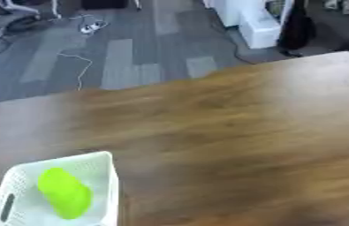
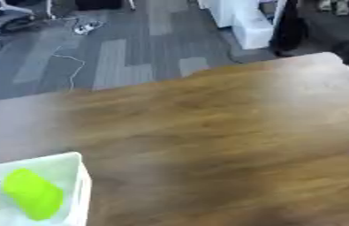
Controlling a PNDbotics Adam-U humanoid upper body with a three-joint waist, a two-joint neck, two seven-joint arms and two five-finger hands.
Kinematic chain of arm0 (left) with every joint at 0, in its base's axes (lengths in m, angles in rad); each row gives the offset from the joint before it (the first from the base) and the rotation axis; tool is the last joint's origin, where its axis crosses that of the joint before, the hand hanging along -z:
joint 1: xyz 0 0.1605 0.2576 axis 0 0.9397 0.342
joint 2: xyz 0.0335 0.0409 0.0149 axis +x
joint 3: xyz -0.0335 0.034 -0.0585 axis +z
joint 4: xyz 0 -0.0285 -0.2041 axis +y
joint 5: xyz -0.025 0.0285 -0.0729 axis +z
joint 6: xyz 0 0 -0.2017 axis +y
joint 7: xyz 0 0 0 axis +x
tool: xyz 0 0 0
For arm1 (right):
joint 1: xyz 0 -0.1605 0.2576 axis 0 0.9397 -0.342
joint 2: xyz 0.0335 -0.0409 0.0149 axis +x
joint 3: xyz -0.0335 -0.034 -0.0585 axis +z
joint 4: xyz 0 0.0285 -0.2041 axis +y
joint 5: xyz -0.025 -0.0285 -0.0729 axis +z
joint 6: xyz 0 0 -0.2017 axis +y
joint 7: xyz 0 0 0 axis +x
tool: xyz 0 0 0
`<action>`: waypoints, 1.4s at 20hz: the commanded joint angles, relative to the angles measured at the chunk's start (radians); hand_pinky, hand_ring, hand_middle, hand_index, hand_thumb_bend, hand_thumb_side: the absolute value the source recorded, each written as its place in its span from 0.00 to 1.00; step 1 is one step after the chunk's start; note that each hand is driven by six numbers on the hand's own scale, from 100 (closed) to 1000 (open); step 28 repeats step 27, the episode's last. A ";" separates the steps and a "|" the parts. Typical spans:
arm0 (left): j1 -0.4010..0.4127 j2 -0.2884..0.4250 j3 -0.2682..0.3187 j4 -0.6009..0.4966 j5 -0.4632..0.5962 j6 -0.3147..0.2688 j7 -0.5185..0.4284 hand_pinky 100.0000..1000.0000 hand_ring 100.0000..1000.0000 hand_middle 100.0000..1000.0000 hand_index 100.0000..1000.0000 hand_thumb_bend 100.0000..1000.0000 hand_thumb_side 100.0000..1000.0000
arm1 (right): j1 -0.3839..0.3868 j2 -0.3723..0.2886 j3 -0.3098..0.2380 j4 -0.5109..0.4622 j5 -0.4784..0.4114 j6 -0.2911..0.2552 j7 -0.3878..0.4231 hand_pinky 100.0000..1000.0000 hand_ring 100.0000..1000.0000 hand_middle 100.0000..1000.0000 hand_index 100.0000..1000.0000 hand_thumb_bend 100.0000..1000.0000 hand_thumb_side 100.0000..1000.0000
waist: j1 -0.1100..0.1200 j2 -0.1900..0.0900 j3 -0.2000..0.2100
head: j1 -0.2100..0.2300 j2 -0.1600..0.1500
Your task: Pick up objects on the table and place them in the box.
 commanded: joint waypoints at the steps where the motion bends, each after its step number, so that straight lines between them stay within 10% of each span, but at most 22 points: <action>1: -0.023 -0.040 0.020 -0.009 0.028 -0.301 0.114 0.00 0.17 0.28 0.54 0.35 0.92 | 0.009 -0.018 0.005 -0.013 0.009 -0.013 0.001 0.26 0.41 0.43 0.51 0.15 1.00 | -0.007 -0.007 0.009 | -0.020 -0.049; 11: -0.025 -0.067 -0.128 -0.009 -0.108 -0.448 0.115 0.00 0.18 0.30 0.55 0.35 0.95 | 0.077 -0.007 0.009 -0.013 0.006 -0.096 -0.049 0.27 0.39 0.42 0.51 0.17 1.00 | -0.026 0.000 0.042 | -0.080 -0.155; 28: -0.015 -0.082 -0.146 -0.009 -0.132 -0.423 0.115 0.00 0.19 0.31 0.55 0.35 0.96 | 0.072 -0.008 0.009 -0.013 0.007 -0.146 -0.095 0.28 0.39 0.42 0.50 0.18 1.00 | -0.022 -0.002 0.041 | -0.067 -0.124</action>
